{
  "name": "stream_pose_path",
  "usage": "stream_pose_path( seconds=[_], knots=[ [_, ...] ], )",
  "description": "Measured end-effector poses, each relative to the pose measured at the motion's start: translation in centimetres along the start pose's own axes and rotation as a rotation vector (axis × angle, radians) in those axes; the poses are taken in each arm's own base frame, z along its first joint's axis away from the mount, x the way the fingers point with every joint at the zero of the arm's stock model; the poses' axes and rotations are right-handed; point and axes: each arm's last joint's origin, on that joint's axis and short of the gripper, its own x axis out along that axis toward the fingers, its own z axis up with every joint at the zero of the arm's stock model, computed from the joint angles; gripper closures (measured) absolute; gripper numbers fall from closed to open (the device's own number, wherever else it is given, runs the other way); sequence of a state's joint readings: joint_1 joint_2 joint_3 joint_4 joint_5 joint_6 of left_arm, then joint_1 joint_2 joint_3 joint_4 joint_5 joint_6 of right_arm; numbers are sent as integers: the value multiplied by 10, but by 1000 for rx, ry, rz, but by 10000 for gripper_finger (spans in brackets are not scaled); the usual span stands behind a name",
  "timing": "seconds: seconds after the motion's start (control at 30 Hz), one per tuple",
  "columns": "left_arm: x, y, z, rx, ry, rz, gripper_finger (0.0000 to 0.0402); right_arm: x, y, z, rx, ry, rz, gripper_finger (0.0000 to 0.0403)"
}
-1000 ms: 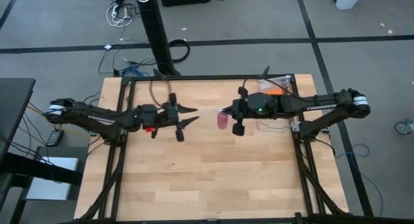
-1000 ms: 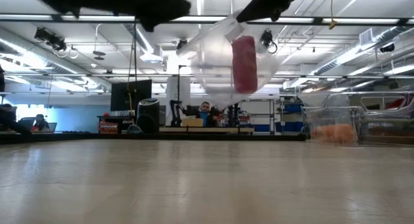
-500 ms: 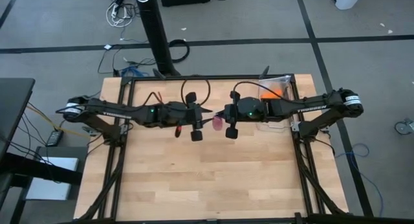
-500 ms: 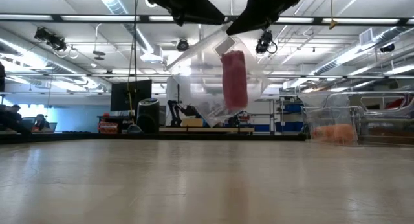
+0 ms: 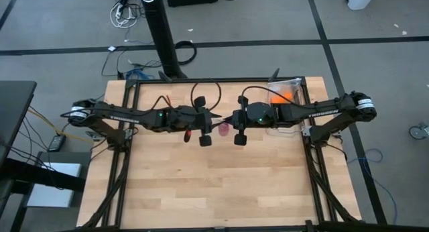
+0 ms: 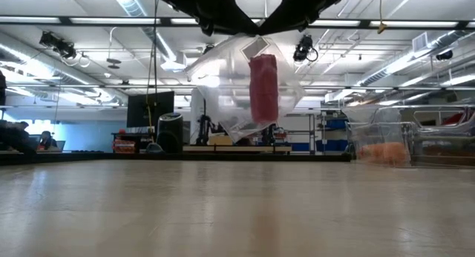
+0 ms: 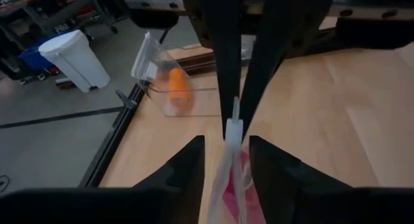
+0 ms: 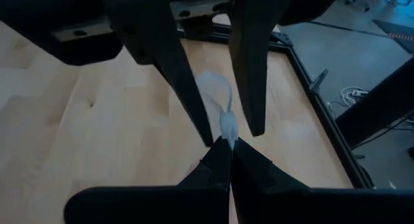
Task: Roll bandage
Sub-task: Close the transparent zip bag
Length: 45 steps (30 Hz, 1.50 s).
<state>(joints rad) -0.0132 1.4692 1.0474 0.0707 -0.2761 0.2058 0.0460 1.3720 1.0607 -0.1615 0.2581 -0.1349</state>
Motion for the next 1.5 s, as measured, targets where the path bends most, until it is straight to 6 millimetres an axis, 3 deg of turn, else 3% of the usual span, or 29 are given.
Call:
stream_pose_path(
  seconds=[0.3, 0.77, 1.0, 1.5],
  knots=[
    [1, 0, 0, 1, -3, -3, 346, 0, 0, -1, -3, 6, -3, 403],
    [1, -1, -4, 15, 41, -6, 385, 0, 0, -2, -11, 17, 3, 403],
    [1, -1, -3, 3, 26, 5, 379, 0, 0, -2, -10, 18, 1, 403],
    [0, -4, 4, -5, -43, -34, 302, 0, 0, -3, -14, 30, 4, 403]
  ],
)
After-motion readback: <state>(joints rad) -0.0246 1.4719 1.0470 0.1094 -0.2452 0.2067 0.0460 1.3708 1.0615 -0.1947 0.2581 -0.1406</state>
